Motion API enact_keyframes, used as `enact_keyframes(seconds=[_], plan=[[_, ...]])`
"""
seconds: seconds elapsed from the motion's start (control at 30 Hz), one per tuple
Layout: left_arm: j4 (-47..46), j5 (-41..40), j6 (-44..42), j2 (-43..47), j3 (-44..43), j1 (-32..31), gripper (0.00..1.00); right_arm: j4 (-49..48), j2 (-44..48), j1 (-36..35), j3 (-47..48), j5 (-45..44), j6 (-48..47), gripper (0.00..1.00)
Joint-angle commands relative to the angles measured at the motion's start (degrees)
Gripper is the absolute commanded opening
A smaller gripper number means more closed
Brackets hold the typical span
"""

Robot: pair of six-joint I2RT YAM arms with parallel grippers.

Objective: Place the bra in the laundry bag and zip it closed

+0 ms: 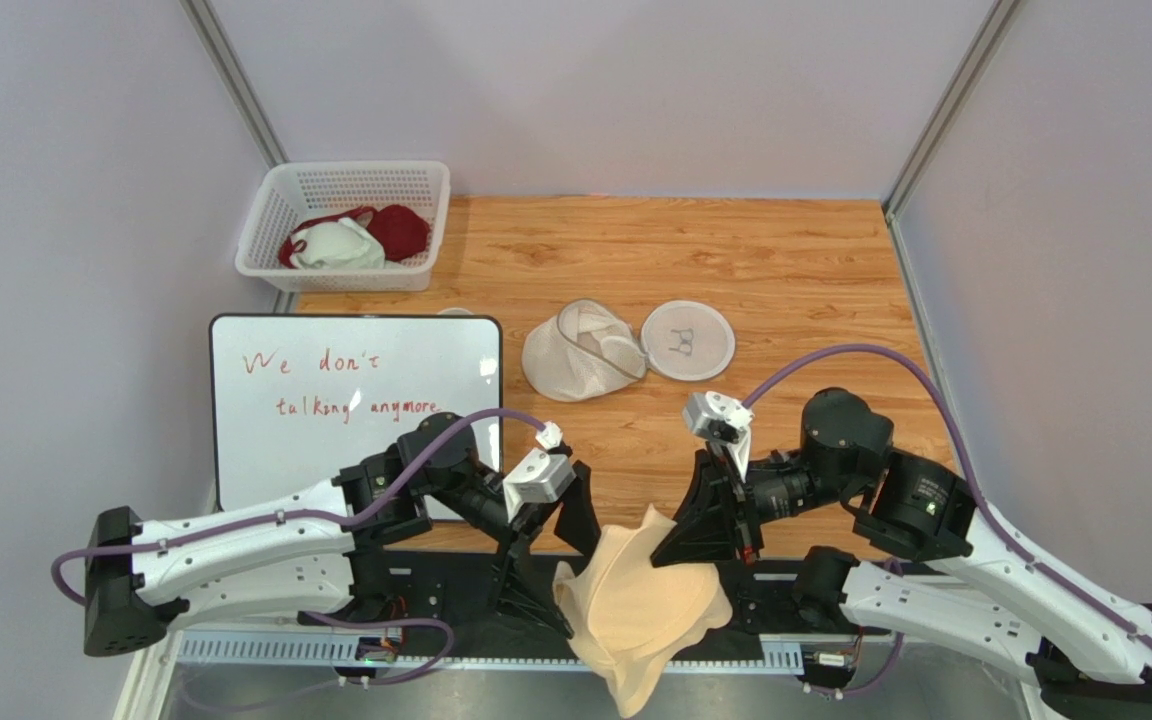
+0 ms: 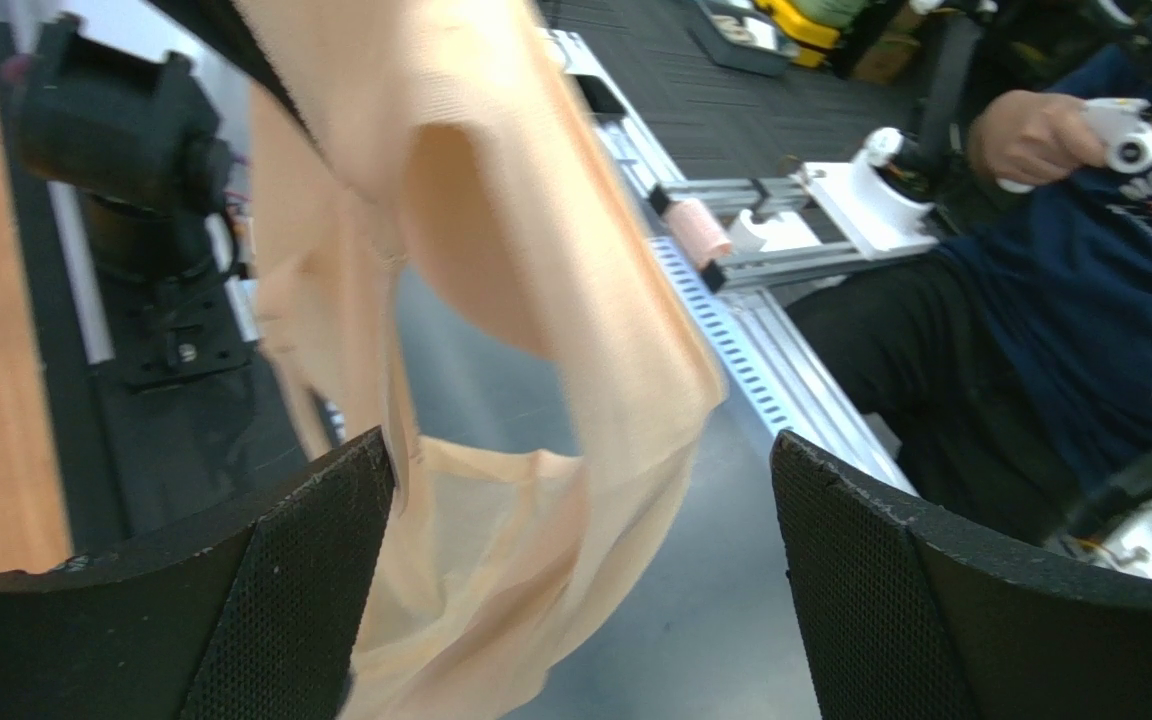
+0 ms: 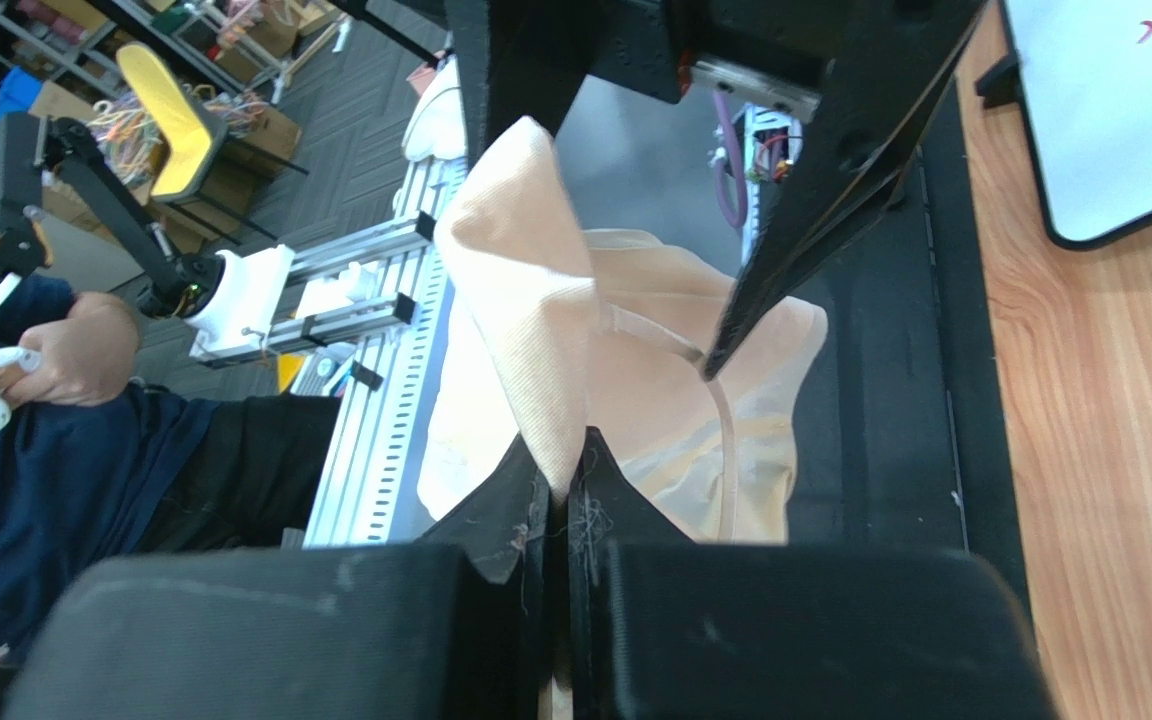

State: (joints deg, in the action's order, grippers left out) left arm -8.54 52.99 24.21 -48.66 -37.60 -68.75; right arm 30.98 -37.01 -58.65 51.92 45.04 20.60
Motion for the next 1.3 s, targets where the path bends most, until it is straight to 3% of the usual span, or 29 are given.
enact_keyframes(seconds=[0.0,0.13,0.17,0.33,0.47,0.53,0.57,0.67,0.8,0.97,1.07,1.27], plan=[[-11.1,7.4,3.6,-1.3,1.0,-1.3,0.95,2.9,0.6,0.6,3.1,-6.2,-2.5,0.00],[-10.5,5.4,4.7,-1.8,2.6,-1.6,0.78,6.0,0.5,2.5,4.5,-11.4,-4.7,0.00],[-9.1,3.9,3.9,-1.6,2.7,-1.6,0.67,7.3,0.4,3.2,5.2,-12.0,-5.0,0.00],[-1.6,-4.2,2.2,-2.4,1.8,-1.6,0.52,11.3,0.1,3.5,8.2,-14.9,-7.0,0.00],[2.6,-10.4,2.0,-5.5,-0.6,-1.6,0.19,16.2,-0.1,3.5,10.7,-20.1,-9.3,0.00],[5.5,-15.4,2.2,-7.7,-2.2,-1.4,0.15,17.8,0.0,3.5,11.7,-25.6,-9.8,0.00],[5.8,-17.0,2.7,-8.5,-2.5,-1.4,0.07,18.9,0.1,3.6,11.6,-27.6,-9.9,0.00],[4.8,-20.3,6.4,-12.8,-3.1,0.6,0.00,20.3,0.1,3.5,10.8,-36.3,-9.4,0.00],[1.9,-22.9,13.3,-19.2,-3.1,6.1,0.00,21.8,-0.7,3.6,8.7,-50.7,-6.9,0.00],[-0.1,-22.9,18.0,-30.9,-6.1,12.7,0.00,22.1,-4.1,3.5,5.9,-55.8,-4.7,0.00],[-2.7,-20.0,18.6,-38.6,-9.6,14.0,0.00,21.4,-7.4,3.5,5.2,-58.6,-1.9,0.00],[0.6,-22.3,17.3,-50.0,-17.9,16.2,0.00,24.9,-16.1,3.5,6.0,-68.8,5.8,0.01]])
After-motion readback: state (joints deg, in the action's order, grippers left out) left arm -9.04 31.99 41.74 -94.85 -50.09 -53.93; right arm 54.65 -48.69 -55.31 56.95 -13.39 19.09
